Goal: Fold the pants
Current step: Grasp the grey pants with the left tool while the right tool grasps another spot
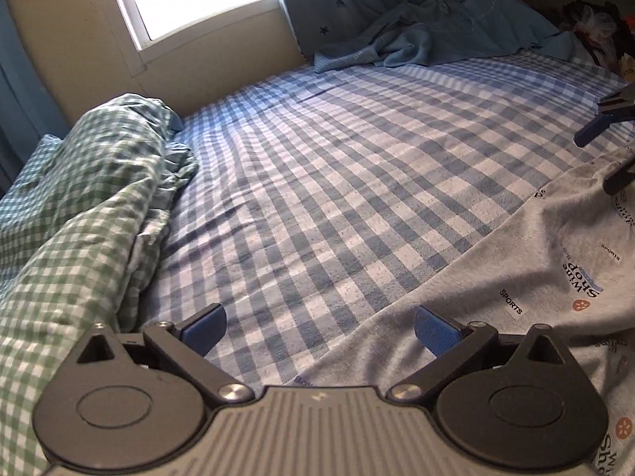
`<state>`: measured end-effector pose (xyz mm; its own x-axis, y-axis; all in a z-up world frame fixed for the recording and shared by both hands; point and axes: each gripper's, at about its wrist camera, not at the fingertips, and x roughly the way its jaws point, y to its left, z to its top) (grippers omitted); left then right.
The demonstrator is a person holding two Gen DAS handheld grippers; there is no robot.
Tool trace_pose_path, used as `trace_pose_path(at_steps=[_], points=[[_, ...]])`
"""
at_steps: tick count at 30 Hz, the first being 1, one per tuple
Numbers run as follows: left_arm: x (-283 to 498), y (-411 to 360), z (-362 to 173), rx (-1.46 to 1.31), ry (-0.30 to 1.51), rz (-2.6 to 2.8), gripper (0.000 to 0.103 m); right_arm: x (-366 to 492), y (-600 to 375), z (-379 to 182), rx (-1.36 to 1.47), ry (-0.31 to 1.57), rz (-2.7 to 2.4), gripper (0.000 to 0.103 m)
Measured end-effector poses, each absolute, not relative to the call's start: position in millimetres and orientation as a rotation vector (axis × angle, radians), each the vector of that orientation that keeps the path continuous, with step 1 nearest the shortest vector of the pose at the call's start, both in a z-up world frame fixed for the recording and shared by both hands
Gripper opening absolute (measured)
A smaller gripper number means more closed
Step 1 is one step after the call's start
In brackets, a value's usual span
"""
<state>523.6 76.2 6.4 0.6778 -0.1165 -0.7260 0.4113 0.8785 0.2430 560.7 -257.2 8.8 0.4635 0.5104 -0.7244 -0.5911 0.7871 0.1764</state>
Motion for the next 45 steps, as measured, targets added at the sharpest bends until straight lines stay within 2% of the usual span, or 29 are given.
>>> trace_pose_path(at_steps=[5,7,8,9,11,12,13,14,16,19,21,30,38,40,42,43,44,45], points=[[536,58,-19,0.472,0.82,-0.404,0.1,589,-271,-17,-0.051,0.891,0.633,0.089],[538,52,-25,0.49,0.835,-0.433,0.09,591,-268,-25,-0.101,0.902,0.634,0.078],[540,51,-27,0.491,0.844,-0.436,0.088,591,-265,-27,-0.13,0.899,0.633,0.071],[542,50,-28,0.487,0.852,-0.437,0.083,591,-264,-29,-0.146,0.894,0.632,0.067],[548,49,-32,0.473,0.89,-0.439,0.07,590,-261,-31,-0.152,0.885,0.642,0.052],[551,49,-33,0.461,0.907,-0.441,0.06,590,-260,-30,-0.155,0.879,0.65,0.048],[553,50,-34,0.439,0.925,-0.451,0.051,589,-257,-29,-0.166,0.875,0.661,0.038],[555,50,-34,0.418,0.94,-0.462,0.045,588,-255,-28,-0.179,0.878,0.67,0.033],[555,49,-33,0.394,0.961,-0.484,0.023,583,-248,-28,-0.222,0.883,0.691,0.021],[549,43,-32,0.411,0.951,-0.489,0.004,574,-239,-26,-0.276,0.872,0.715,0.003],[545,40,-29,0.418,0.933,-0.471,0.002,569,-232,-24,-0.317,0.855,0.694,0.0],[552,46,13,0.344,0.753,-0.359,0.001,578,-218,6,-0.406,0.692,0.538,0.0],[575,38,-34,0.371,0.83,-0.359,0.002,608,-208,-36,-0.39,0.776,0.472,0.0],[574,42,-35,0.363,0.825,-0.38,0.004,608,-213,-34,-0.349,0.774,0.481,0.001],[574,51,-29,0.329,0.825,-0.399,0.016,607,-217,-29,-0.338,0.765,0.49,0.009],[574,57,-25,0.314,0.824,-0.401,0.038,606,-218,-26,-0.327,0.759,0.497,0.022],[573,65,-20,0.306,0.813,-0.399,0.047,605,-220,-23,-0.305,0.752,0.509,0.029],[572,72,-16,0.3,0.796,-0.398,0.061,605,-221,-18,-0.281,0.739,0.522,0.041]])
